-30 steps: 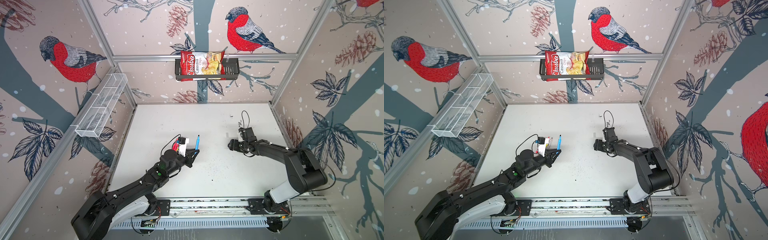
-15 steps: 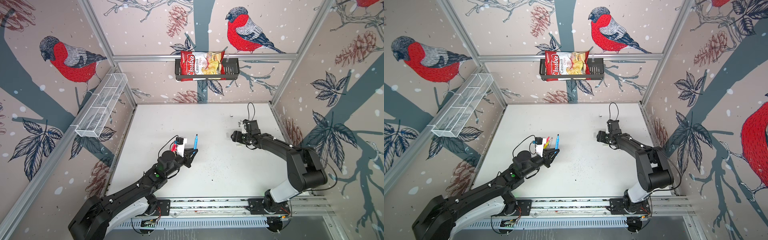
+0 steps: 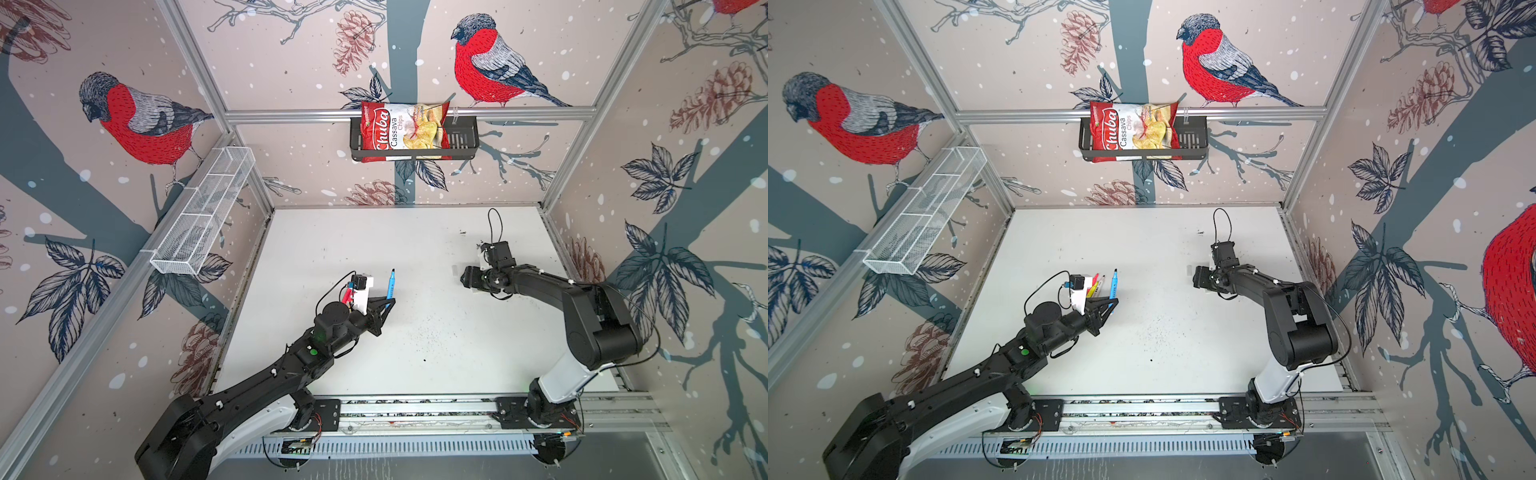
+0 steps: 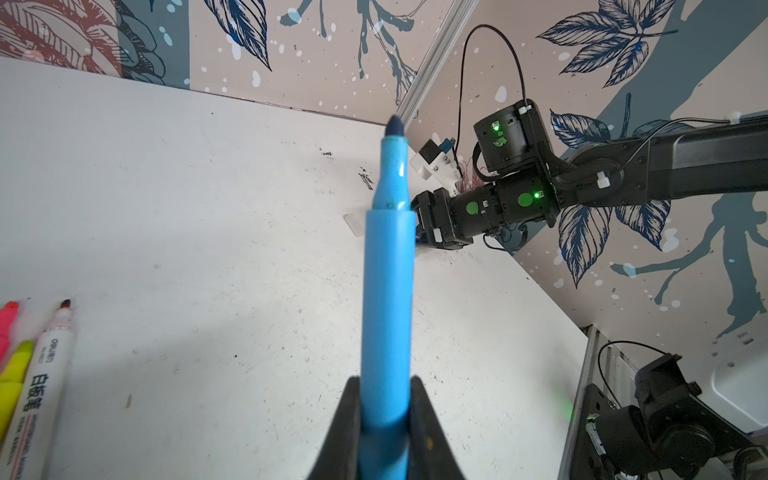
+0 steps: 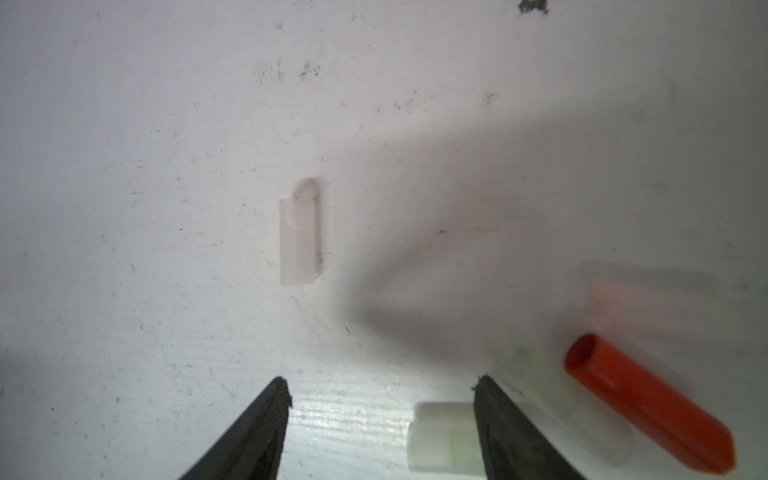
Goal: Insert the pens into the pen caps
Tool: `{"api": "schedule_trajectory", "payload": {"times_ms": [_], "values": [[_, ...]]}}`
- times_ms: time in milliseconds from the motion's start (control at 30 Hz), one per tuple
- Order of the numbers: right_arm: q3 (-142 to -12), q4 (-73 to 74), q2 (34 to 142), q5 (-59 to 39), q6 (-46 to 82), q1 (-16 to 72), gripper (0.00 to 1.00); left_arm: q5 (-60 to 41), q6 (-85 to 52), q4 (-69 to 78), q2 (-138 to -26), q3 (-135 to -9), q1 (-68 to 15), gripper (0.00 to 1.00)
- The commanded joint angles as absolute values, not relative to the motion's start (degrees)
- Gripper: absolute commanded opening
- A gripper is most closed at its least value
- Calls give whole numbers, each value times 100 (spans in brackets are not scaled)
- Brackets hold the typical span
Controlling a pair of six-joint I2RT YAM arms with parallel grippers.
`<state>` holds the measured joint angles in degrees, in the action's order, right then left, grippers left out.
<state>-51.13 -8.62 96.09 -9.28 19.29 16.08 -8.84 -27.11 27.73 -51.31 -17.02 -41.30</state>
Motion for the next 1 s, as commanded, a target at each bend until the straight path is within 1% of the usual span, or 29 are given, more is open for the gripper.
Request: {"api": "schedule_trajectory", "payload": {"times_ms": [0,367,633,700,767,967], "values": [[-5056,-959,9626,-846,1837,1616,72,-885,-2664,2886,-5139,-1736,-4122,0],[-4602,-945,9311,-785,1915,1661,70,-940,-2620,2899,-5221,-1824,-4122,0],[-4342,-839,8932,-1275,1964,1766,70,-958,-2613,2914,-5245,-1846,-4118,0],[-4353,-854,8773,-1274,1967,1746,70,-949,-2609,2892,-5225,-1849,-4122,0],[-4441,-914,8543,-1134,1968,1700,70,-945,-2615,2875,-5196,-1846,-4122,0],[-5011,-1405,8083,-250,1880,1520,71,-899,-2619,2769,-5007,-1785,-4122,0]]}}
